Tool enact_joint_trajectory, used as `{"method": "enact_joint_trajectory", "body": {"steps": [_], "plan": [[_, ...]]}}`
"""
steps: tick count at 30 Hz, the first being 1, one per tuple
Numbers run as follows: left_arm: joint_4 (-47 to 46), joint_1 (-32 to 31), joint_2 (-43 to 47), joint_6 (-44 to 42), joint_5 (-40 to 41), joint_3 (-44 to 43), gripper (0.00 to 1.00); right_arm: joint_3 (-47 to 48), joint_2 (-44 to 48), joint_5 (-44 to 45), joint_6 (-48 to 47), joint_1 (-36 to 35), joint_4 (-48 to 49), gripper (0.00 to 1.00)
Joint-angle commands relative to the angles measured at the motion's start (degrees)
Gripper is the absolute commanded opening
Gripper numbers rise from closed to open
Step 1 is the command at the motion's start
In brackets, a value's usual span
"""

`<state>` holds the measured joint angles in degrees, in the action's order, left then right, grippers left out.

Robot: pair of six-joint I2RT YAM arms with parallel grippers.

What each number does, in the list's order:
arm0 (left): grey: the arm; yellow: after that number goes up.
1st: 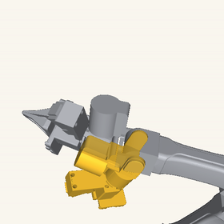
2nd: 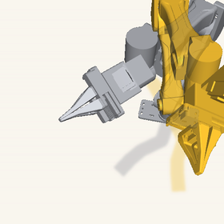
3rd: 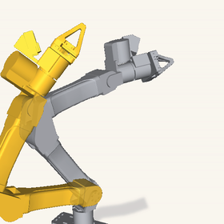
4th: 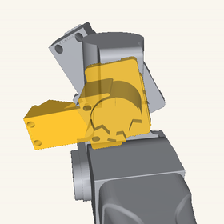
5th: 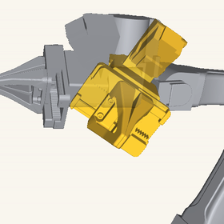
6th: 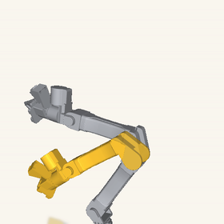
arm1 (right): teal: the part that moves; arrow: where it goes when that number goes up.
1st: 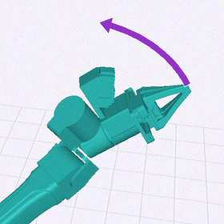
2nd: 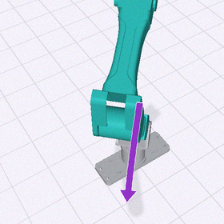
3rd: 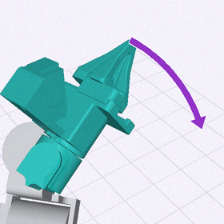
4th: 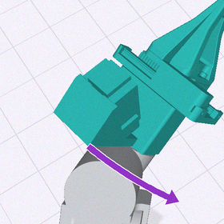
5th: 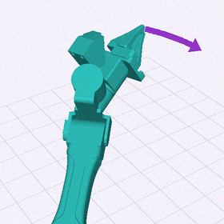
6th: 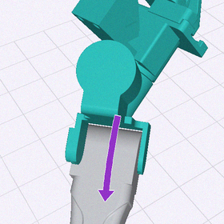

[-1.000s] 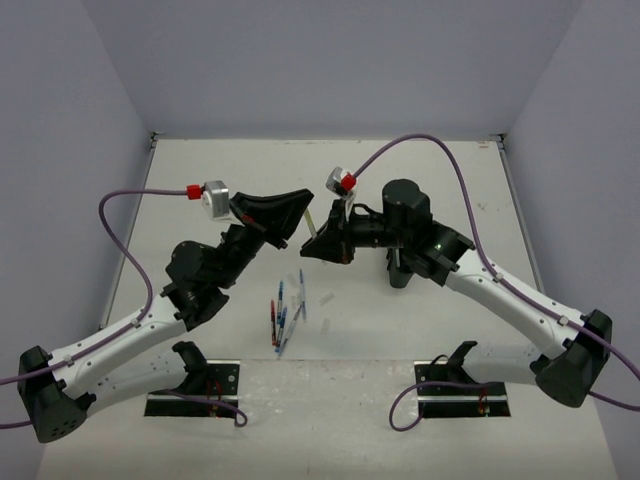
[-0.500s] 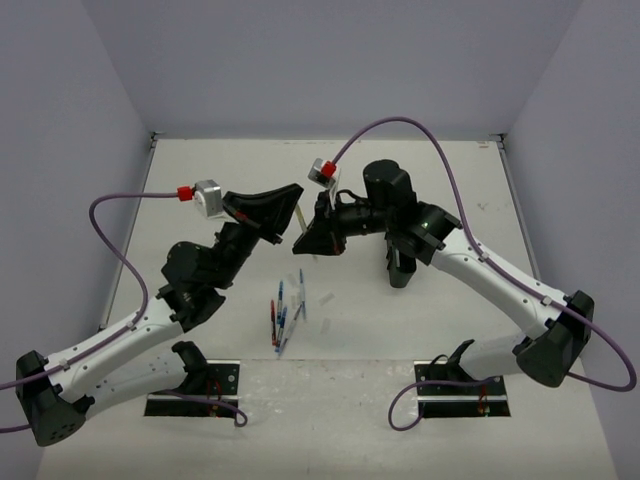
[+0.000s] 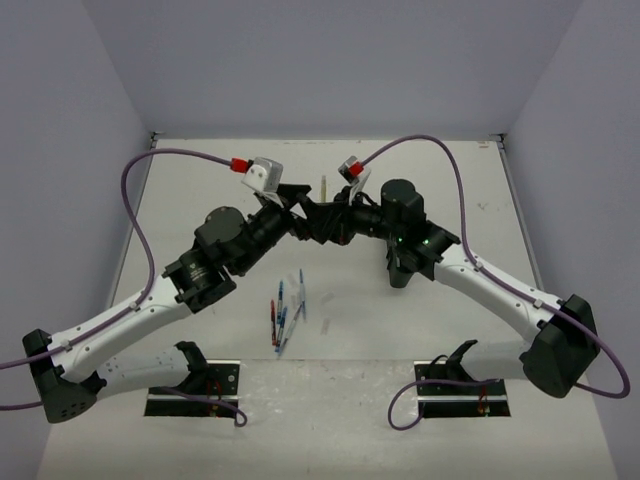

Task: Sort the stationery into containers
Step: Close the pen cap on the pen, then place the pen in the storage box.

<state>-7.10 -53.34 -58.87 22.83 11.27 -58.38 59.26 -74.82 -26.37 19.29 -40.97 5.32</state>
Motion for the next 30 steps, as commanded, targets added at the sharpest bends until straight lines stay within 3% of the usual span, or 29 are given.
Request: {"method": "enact_joint_trajectory", "body": {"steps": [1,4,8,14,30], "plan": [[16.8,-0.3,-2.1,6.3,18.0,-12.1,1.0,-3.6,4.2,18.9,2.1,2.9,2.1,0.0],[24.2,-0.3,-2.4,6.9,26.7,-14.8,1.0,-6.4,7.2,26.5,3.9,6.9,-2.0,0.0],[25.5,-0.3,0.7,4.7,26.3,-11.2,1.0,-9.9,11.2,37.9,2.6,8.9,-6.9,0.0],[27.4,-0.3,5.9,4.5,24.9,-3.9,1.0,-14.8,15.1,47.4,1.1,9.7,-11.9,0.0],[30.8,-0.3,8.5,4.1,18.3,2.3,1.0,-23.6,18.8,51.9,8.2,9.9,-16.4,0.0]]}}
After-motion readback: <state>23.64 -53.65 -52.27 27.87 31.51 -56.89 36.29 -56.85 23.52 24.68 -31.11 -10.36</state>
